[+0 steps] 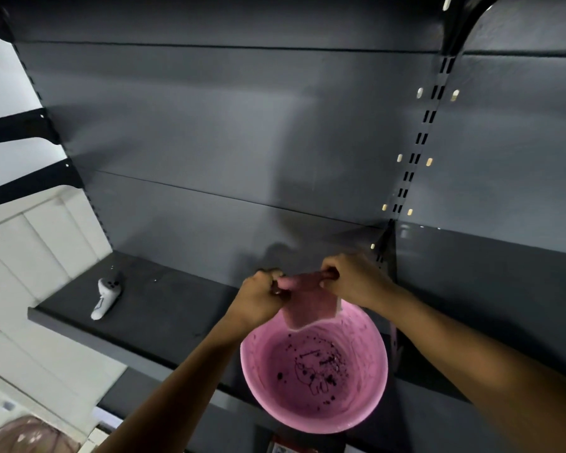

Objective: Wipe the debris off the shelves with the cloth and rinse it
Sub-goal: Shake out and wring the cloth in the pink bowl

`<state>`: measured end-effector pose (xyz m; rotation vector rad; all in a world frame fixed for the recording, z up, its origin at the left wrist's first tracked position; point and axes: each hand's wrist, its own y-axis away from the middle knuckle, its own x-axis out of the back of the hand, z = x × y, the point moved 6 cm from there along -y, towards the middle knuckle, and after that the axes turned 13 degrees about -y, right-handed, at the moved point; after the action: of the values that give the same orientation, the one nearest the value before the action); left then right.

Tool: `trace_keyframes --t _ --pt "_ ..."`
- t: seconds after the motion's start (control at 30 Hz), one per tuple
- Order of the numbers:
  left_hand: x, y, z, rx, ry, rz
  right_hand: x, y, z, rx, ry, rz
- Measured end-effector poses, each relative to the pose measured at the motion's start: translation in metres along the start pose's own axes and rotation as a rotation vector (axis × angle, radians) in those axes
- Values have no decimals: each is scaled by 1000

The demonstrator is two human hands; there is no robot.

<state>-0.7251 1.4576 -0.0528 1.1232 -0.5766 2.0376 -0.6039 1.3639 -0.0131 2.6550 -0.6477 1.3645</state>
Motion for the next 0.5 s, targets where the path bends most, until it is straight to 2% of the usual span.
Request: trace_keyframes --t 0.07,0.13,0.2,0.3,0.4,0.5 --pt "-3 -3 -8 14 288 -33 0 1 4 -35 -14 -20" --pt "-5 -1 -15 108 597 -61 3 1 7 -118 -135 -5" --pt "-11 2 -23 248 823 -49 5 1 10 -264 -449 20" --pt "-8 7 -24 330 895 24 -6 11 3 -519 -925 -118" --pt "-1 6 -24 368 894 102 -10 16 -21 -543 -891 -185" --pt "1 7 -27 356 876 22 -10 19 -38 -462 -720 74"
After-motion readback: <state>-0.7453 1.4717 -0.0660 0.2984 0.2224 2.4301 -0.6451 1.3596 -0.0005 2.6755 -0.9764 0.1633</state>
